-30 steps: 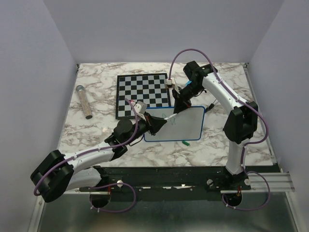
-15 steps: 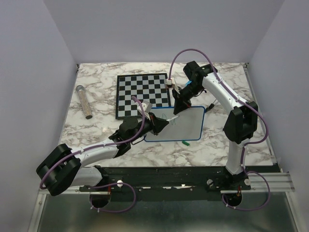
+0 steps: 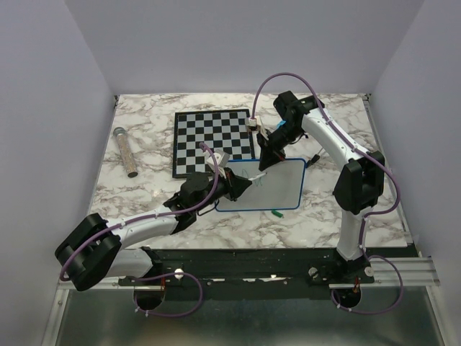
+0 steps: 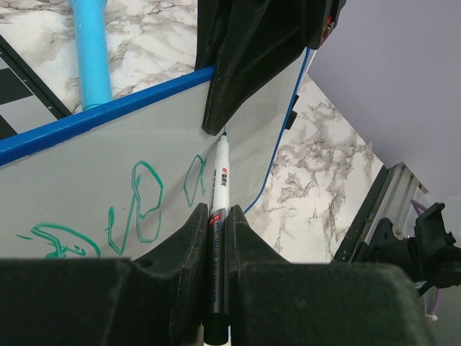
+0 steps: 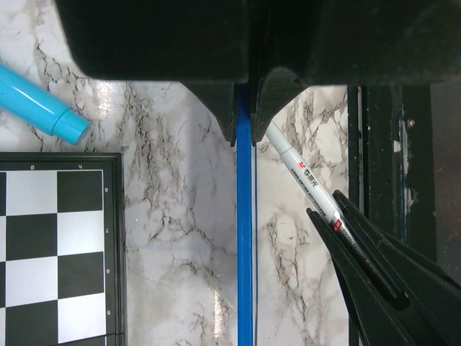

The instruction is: Write a sentence on the whiteboard

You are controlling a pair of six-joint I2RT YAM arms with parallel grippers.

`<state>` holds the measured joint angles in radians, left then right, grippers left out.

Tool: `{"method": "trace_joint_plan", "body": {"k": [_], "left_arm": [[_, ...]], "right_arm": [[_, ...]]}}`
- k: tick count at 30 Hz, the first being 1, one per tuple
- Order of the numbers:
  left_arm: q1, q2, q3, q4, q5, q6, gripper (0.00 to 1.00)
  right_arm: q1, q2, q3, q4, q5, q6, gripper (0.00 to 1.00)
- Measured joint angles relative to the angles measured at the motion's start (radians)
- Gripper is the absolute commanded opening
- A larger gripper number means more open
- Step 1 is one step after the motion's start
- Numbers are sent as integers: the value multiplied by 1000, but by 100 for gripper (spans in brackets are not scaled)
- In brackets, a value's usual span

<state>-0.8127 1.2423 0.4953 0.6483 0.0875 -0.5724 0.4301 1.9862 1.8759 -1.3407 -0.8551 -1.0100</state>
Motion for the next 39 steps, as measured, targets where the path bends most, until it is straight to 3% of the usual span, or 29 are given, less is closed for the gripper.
{"method": "trace_joint_plan", "body": {"k": [39], "left_arm": [[-8, -11, -19, -105, 18, -18, 0]], "right_arm": [[0, 1, 0, 0, -1, 0, 0]]}}
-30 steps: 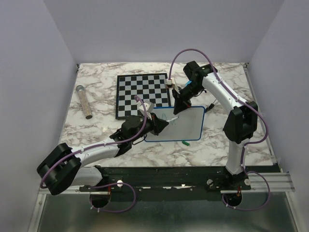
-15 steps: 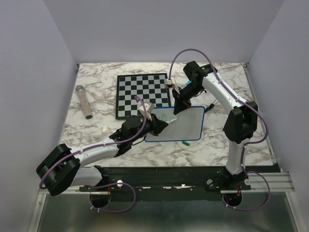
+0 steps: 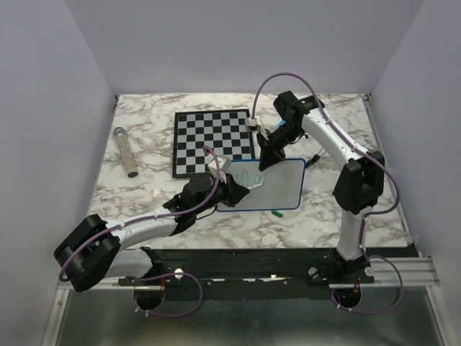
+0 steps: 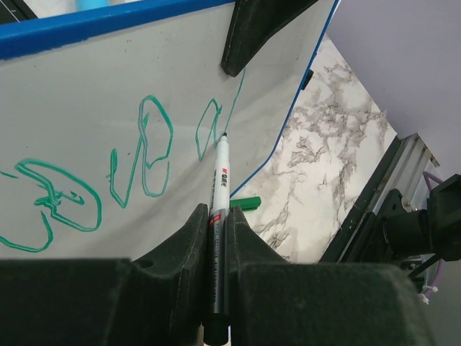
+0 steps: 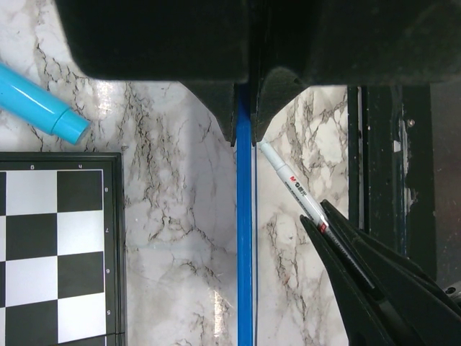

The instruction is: Write a sentence on the whiteboard

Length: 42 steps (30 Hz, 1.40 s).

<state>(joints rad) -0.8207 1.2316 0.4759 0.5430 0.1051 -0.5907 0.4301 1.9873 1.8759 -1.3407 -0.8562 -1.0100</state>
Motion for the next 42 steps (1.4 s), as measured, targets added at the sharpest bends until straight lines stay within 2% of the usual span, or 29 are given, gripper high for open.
{"method": "trace_joint_plan", "body": {"k": [23, 34, 42], "left_arm": [[-2, 39, 0, -4, 39, -5, 0], [-2, 48, 13, 79, 47, -29, 0], [3, 63, 84, 108, 55, -35, 0]], "right_arm": [[0, 0, 0, 0, -1, 0, 1], [0, 1, 0, 0, -2, 0, 1], [0, 2, 0, -1, -3, 0, 0]]}}
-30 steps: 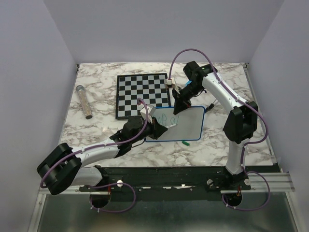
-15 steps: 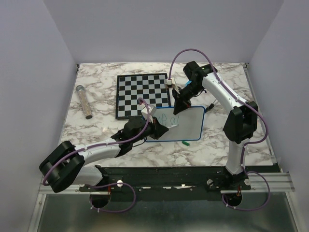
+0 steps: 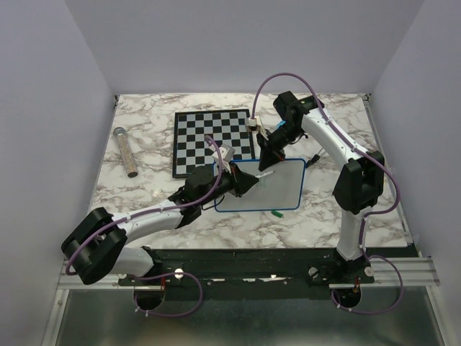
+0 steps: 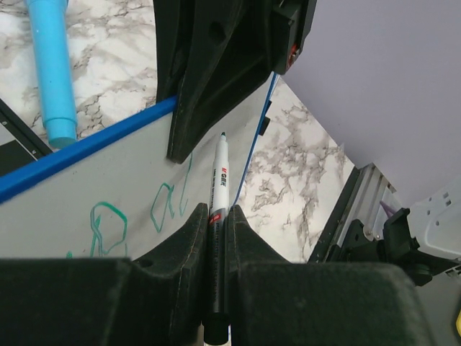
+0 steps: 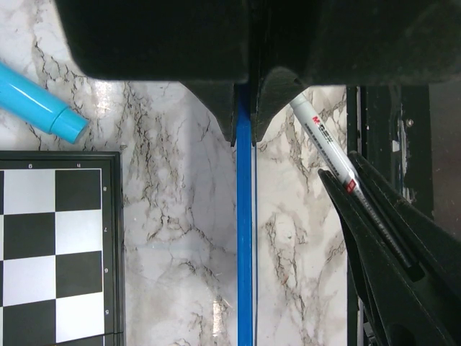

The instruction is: Write a sentence on the whiteboard

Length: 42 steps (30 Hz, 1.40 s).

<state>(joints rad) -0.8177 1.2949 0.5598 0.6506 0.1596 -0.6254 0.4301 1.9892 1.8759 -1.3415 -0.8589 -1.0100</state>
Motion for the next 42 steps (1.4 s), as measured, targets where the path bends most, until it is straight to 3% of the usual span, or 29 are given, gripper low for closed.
{"method": "trace_joint_plan", "body": {"k": [42], "left_arm": [[13, 7, -2, -121, 13, 8, 0]], "right_arm": [[0, 1, 0, 0, -2, 0, 1]]}}
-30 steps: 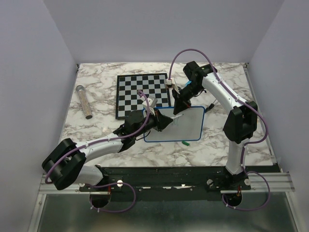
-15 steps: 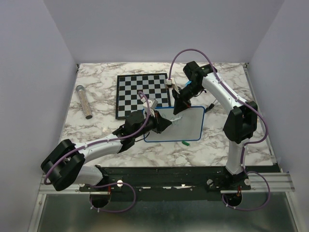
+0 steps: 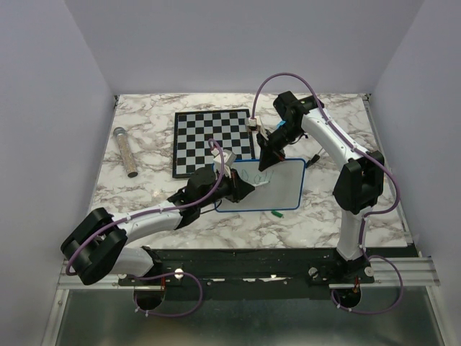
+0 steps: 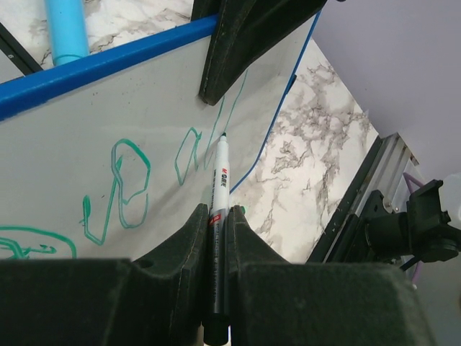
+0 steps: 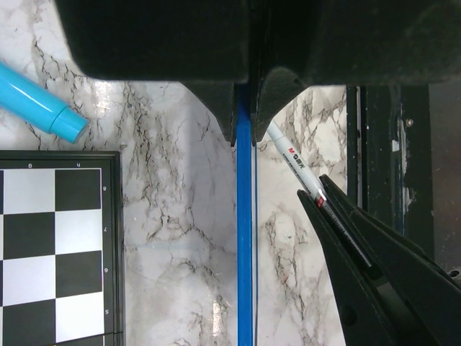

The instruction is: Write a sentence on the whiteboard

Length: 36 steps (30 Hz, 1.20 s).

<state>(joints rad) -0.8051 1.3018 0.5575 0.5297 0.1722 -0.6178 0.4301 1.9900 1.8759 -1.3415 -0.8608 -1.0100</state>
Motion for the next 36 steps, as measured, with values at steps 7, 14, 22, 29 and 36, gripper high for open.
{"method": "trace_joint_plan", "body": {"k": [7, 14, 22, 29, 36], "left_arm": [[0, 0, -17, -6, 11, -1, 0], [1, 6, -18, -16, 31, -2, 0], [1, 62, -13, -8, 61, -8, 0], [1, 79, 13, 14, 70, -11, 0], [7, 77, 26, 84, 89, -32, 0]], "right_arm": [[0, 0, 0, 0, 0, 0, 0], [0, 0, 0, 0, 0, 0, 1], [0, 0, 0, 0, 0, 0, 1], [0, 0, 0, 0, 0, 0, 0], [0, 0, 0, 0, 0, 0, 0]]}}
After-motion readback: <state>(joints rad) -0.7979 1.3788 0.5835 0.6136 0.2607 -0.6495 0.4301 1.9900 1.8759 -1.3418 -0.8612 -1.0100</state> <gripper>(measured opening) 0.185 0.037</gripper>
